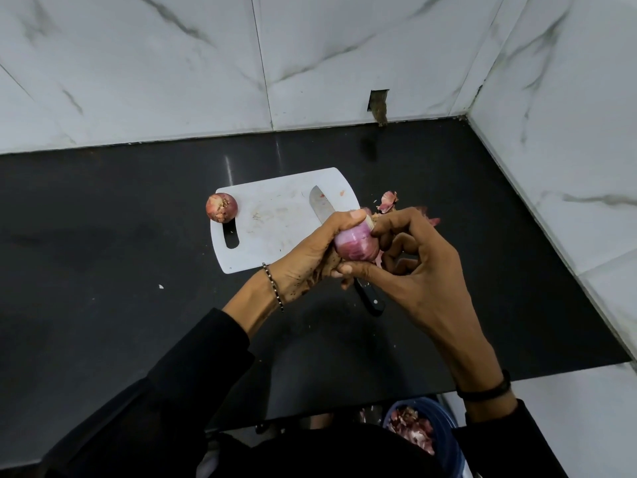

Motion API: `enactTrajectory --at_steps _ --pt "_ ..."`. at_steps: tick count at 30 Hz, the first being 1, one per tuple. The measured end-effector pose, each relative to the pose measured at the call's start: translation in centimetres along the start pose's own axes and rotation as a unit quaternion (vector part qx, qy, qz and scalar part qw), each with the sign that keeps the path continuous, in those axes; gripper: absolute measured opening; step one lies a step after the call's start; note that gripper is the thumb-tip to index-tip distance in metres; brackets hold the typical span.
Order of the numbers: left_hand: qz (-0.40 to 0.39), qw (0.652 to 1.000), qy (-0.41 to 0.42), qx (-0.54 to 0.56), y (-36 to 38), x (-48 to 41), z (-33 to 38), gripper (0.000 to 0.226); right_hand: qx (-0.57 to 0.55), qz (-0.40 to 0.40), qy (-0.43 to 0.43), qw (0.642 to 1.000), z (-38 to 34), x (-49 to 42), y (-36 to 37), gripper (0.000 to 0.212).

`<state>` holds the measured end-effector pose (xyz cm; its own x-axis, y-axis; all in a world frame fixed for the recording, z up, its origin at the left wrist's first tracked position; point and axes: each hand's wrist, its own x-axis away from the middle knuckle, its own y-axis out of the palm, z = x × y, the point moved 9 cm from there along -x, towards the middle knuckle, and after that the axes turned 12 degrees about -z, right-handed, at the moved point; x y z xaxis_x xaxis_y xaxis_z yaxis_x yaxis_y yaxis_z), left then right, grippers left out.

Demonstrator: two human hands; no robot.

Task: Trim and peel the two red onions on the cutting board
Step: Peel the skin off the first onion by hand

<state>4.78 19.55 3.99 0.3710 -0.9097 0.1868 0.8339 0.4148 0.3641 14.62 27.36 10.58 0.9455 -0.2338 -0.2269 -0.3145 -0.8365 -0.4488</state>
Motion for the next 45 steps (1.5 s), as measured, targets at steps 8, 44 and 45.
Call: enactTrajectory --at_steps 8,44,45 --pt "0.005 0.999 -0.019 -0.030 0.0 0.4 0.5 0.037 0.011 -0.019 0.020 1.000 0.1 -0.6 0.6 0.046" --pt "0.046 0.998 -0.034 -0.031 -4.0 -0.4 0.2 0.048 0.041 0.003 0.116 0.992 -1.4 -2.0 2.3 0.044" --pt "0.045 0.998 -0.037 -0.035 -4.1 -0.3 0.1 0.047 0.043 -0.006 0.118 0.992 -1.3 -2.1 2.4 0.043"
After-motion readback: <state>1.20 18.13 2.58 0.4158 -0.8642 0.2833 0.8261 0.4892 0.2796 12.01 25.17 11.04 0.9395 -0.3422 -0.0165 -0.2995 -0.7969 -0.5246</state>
